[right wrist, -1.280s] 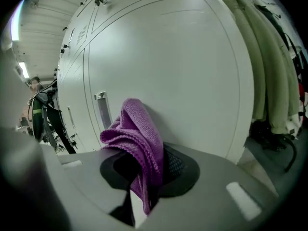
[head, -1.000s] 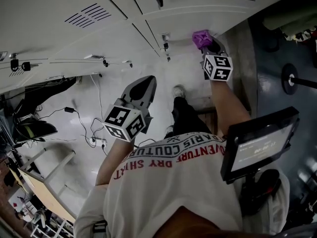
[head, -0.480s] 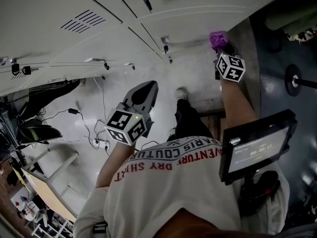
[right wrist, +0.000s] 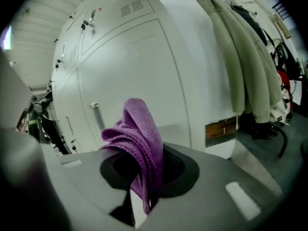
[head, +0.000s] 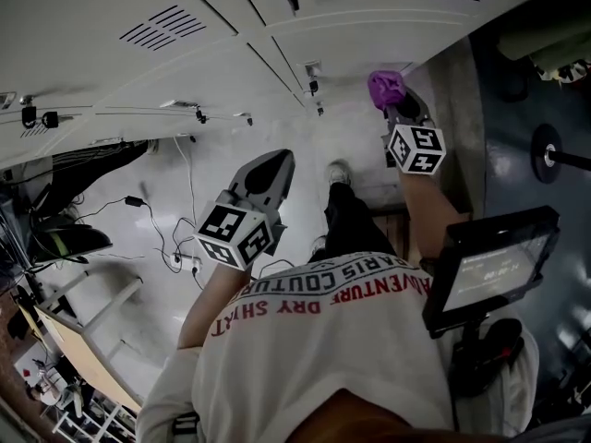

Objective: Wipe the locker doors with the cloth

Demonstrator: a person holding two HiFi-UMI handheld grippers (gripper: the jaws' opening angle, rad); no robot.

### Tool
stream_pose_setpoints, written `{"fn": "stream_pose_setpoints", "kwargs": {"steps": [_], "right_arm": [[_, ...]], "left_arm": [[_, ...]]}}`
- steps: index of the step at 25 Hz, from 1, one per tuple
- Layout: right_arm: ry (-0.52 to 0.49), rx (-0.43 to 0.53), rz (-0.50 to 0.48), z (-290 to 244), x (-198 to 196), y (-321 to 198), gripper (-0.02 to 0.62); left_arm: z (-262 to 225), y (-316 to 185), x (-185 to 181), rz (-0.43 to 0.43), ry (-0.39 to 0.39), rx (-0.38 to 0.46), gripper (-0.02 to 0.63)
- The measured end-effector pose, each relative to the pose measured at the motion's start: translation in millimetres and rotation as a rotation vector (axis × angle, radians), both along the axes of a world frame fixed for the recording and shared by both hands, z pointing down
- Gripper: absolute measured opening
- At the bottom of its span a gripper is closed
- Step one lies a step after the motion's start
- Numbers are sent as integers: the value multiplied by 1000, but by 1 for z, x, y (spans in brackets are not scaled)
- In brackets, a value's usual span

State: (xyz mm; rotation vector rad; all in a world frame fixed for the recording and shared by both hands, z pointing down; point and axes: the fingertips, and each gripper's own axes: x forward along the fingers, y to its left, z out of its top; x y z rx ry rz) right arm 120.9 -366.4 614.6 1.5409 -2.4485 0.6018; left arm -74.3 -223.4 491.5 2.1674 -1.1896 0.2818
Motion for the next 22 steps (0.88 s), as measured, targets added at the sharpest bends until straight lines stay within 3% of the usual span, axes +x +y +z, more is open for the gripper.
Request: {"fn": "stream_pose_setpoints", "kwargs": {"steps": [5, 10, 17, 22], "right_arm": [[-46, 28, -191, -14, -85, 35, 75], [-38, -7, -339, 6, -153, 58, 75], [1, -136, -323, 70, -183, 45, 75], [47, -163, -304, 97, -186, 23, 75]], "left_arm": [[-1, 1, -8, -16, 0, 5, 2], [5, 6, -22, -41, -1, -1, 2], [17, 8, -39, -70, -18, -18, 2], [25, 10, -48, -81, -31, -34, 2]]}}
